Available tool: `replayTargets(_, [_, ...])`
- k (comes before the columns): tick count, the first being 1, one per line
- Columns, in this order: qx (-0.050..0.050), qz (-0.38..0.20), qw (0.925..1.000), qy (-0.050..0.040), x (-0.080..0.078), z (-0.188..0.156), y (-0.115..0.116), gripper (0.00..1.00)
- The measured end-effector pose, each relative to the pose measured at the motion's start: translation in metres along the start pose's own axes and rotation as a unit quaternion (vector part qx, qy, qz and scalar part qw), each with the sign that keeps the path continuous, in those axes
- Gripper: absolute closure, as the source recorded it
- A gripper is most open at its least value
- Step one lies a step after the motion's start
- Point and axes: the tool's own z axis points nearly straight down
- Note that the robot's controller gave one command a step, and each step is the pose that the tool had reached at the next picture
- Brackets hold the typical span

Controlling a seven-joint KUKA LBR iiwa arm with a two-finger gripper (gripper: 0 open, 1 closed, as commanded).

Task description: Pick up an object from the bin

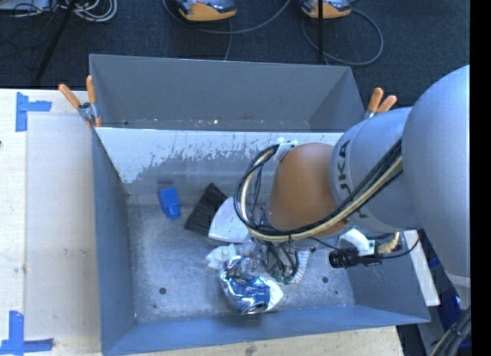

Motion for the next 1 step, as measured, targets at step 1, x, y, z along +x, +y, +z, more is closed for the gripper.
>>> replayTargets(1, [0.001,0.0,1.0,0.0052,0.0027,-0.0192,-0.0004,1.0])
